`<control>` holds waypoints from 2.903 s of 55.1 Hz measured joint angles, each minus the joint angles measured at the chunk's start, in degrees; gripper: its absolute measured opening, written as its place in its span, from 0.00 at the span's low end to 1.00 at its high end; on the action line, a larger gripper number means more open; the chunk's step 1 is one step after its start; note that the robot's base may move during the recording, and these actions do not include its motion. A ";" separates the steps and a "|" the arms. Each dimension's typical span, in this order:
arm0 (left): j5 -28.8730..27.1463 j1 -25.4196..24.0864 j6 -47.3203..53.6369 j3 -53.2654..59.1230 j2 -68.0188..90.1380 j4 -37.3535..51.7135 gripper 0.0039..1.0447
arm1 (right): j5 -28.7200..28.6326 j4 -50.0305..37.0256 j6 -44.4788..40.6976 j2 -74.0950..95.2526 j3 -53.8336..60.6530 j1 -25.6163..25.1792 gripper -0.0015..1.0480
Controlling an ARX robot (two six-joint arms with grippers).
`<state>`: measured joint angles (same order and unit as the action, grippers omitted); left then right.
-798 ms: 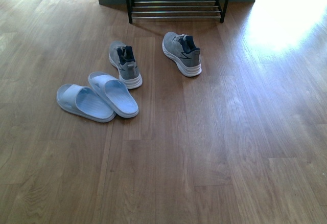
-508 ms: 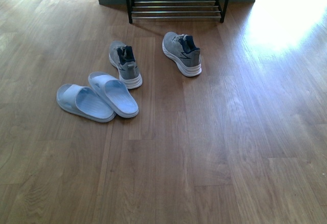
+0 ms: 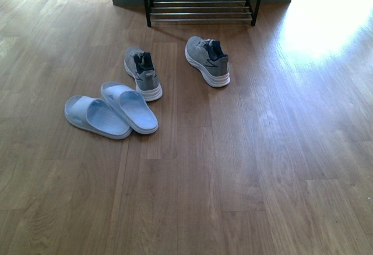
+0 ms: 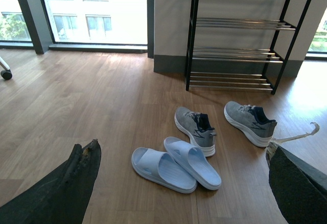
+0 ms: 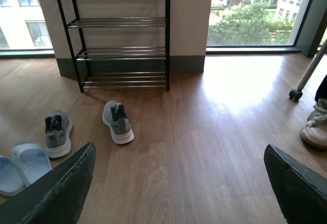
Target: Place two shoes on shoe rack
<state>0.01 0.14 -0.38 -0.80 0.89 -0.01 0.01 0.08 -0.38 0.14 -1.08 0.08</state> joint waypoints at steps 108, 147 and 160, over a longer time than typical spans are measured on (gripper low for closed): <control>0.00 0.00 0.00 0.00 0.00 0.00 0.91 | 0.00 0.00 0.00 0.00 0.00 0.00 0.91; 0.02 0.00 0.00 0.00 0.00 0.00 0.91 | 0.15 0.00 0.00 0.00 0.00 0.00 0.91; -0.02 0.00 0.00 0.00 0.00 0.00 0.91 | 0.11 0.00 0.00 0.02 0.00 0.00 0.91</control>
<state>-0.01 0.14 -0.38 -0.80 0.89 -0.01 0.12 0.08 -0.38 0.16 -1.08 0.08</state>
